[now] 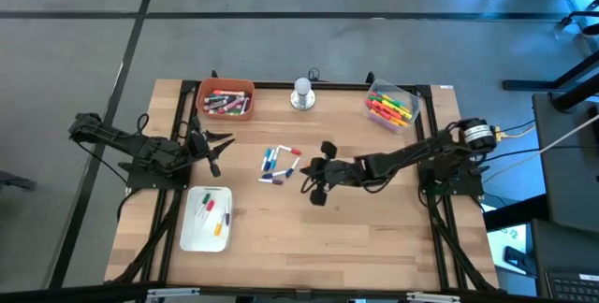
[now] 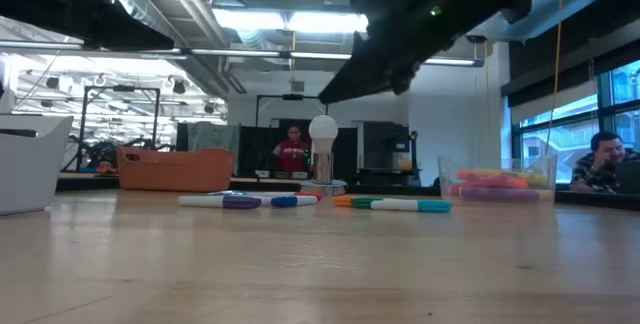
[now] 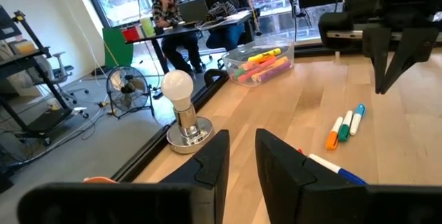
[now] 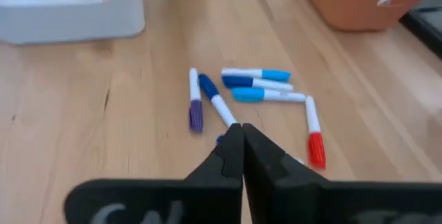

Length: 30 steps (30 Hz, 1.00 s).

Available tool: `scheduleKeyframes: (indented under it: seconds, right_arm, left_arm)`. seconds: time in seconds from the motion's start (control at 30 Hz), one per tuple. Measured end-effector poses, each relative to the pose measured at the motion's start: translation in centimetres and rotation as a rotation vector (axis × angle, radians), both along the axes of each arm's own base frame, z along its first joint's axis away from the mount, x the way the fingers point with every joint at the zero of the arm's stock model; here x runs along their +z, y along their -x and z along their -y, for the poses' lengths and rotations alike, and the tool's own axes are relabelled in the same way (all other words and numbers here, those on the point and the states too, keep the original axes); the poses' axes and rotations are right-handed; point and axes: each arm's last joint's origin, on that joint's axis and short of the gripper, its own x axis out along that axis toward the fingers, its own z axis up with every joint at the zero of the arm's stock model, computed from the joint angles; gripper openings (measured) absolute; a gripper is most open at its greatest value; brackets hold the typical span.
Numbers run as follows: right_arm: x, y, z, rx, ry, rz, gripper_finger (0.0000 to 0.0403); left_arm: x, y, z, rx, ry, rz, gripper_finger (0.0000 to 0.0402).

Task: Pick & Place Markers
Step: Put the small light blue highlighter pen into the white bin

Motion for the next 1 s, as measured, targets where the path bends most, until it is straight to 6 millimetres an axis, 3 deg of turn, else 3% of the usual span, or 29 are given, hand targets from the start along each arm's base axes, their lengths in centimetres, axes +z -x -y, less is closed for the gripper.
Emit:
scheduleKeyframes:
  seconds: [0.2, 0.67, 1.0]
  right_arm:
    - [-0.1, 0.3, 0.0, 0.029, -0.054, -0.064, 0.0002]
    - [0.3, 0.2, 0.0, 0.001, -0.042, -0.106, 0.0049]
    - [-1.1, 1.4, -0.1, 0.008, -0.179, -0.286, 0.0077]
  left_arm:
    - [0.0, 0.0, 0.0, 0.0, 0.0, 0.0, 0.0068]
    - [0.0, 0.0, 0.0, 0.0, 0.0, 0.0, 0.0069]
    - [0.0, 0.0, 0.0, 0.0, 0.0, 0.0, 0.0069]
